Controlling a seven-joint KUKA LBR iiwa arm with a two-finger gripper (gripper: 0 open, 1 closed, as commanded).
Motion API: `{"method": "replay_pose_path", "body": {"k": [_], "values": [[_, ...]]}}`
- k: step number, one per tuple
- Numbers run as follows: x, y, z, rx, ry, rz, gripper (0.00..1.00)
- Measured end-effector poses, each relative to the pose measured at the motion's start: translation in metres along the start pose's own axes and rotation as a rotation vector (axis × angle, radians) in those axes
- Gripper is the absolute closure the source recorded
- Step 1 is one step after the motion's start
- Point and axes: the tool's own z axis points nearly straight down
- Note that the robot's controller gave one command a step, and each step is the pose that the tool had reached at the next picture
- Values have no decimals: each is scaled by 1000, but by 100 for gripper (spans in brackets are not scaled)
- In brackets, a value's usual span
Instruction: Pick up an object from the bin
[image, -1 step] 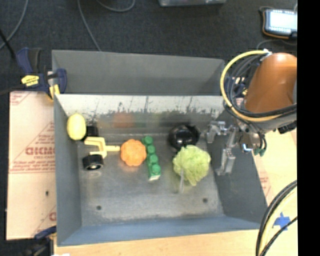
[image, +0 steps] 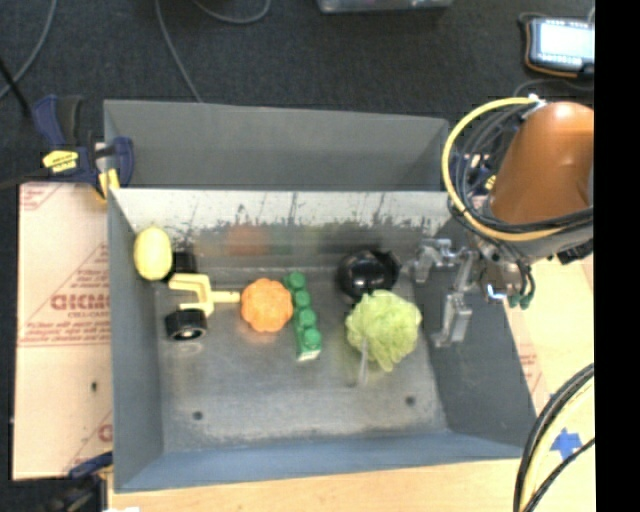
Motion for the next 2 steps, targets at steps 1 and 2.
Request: {"method": "replay_pose_path", "body": {"k": [1,2], "values": [[-19,18,42,3,-7,-45,0],[-6,32,78,-2,2,58,0]]}}
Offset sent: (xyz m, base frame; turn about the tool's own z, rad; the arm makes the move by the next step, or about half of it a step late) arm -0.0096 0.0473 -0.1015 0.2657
